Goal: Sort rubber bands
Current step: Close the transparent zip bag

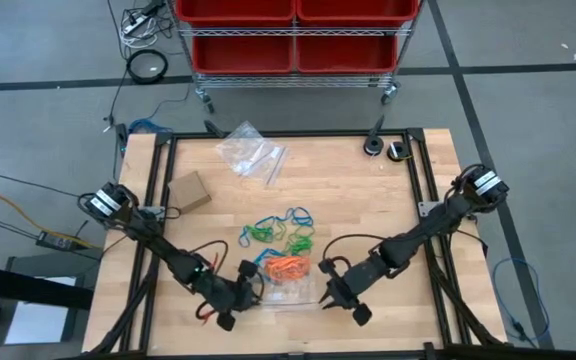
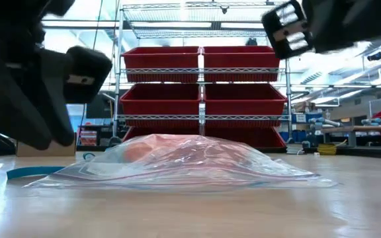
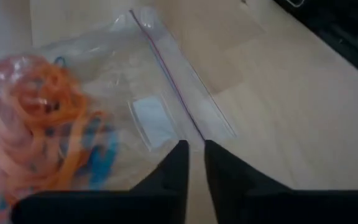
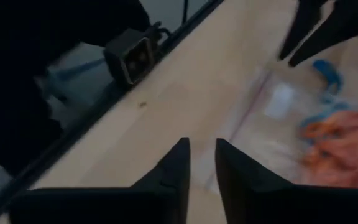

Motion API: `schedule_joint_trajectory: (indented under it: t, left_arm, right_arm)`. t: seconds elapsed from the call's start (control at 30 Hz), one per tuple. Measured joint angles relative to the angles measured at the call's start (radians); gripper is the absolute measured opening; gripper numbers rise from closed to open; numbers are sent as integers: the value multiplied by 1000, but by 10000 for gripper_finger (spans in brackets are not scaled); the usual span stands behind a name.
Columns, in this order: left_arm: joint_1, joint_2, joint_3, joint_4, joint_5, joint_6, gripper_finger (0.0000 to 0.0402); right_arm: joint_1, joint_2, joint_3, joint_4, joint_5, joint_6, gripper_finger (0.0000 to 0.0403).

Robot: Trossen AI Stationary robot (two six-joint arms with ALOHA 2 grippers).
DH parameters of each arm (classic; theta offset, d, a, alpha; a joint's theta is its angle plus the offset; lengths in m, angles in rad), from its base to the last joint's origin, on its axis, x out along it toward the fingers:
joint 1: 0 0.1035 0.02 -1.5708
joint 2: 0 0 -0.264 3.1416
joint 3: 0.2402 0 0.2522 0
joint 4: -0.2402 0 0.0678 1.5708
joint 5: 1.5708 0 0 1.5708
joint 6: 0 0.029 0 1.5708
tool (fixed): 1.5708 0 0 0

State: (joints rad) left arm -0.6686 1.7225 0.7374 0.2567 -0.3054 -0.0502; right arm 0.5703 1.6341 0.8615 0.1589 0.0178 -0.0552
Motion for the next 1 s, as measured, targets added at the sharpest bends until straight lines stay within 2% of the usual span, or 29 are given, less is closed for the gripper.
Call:
schedule_joint_trajectory:
  t: [0.2,0.33,0.53,0.63,0.77,0.83,1.0]
  left_arm:
    - [-1,0,54,-183,-150,150,168]
    - [0,10,56,-244,-230,237,197]
    - [-1,59,56,-234,-322,363,189]
    - [-3,84,59,-195,-330,417,179]
    - [-4,116,58,-126,-334,487,167]
    - [-11,123,63,-105,-380,506,165]
    - [-9,130,87,-99,-407,525,163]
  right_arm:
    - [0,0,67,-172,128,-148,147]
    - [0,1,61,-310,217,-180,178]
    - [0,8,13,-346,294,-191,182]
    - [5,22,-10,-358,352,-209,177]
    - [5,74,-27,-286,375,-255,171]
    - [5,116,-27,-235,385,-271,169]
    - [6,196,-25,-53,442,-327,169]
